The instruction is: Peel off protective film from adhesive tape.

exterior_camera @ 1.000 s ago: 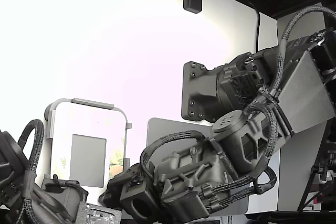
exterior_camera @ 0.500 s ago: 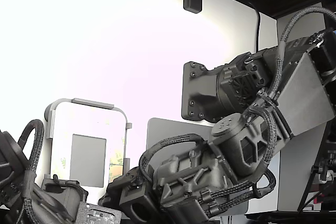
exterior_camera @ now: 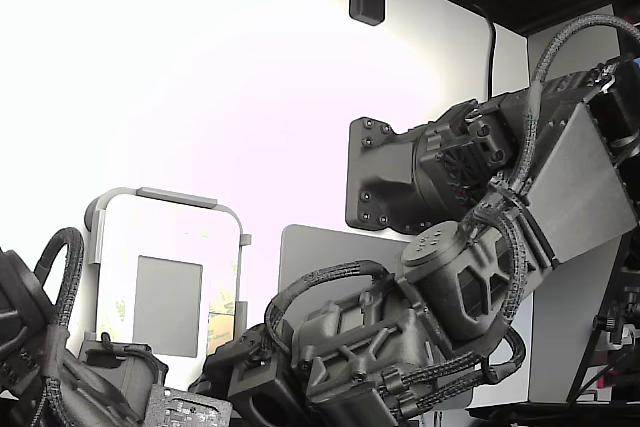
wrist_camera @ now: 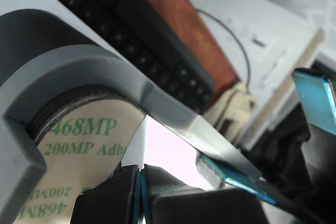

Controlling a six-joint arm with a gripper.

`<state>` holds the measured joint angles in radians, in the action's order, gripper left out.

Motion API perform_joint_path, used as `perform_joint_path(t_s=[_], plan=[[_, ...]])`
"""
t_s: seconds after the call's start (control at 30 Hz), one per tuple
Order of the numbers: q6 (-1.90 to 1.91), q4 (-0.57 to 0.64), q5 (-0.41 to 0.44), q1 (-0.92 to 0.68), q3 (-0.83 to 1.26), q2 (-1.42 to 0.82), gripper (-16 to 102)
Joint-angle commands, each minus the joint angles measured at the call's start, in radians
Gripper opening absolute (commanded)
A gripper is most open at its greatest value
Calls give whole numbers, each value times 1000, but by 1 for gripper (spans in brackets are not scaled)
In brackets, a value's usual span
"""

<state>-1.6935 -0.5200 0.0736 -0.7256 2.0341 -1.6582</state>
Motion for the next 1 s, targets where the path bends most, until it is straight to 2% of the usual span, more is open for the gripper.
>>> perform_joint_path(t_s=[0.0, 0.43, 0.97], plan=[[2, 5, -3, 3, -34, -17, -10], [-5, -46, 2, 2, -72, -15, -10], [-20, -8, 5, 9, -31, -23, -10]])
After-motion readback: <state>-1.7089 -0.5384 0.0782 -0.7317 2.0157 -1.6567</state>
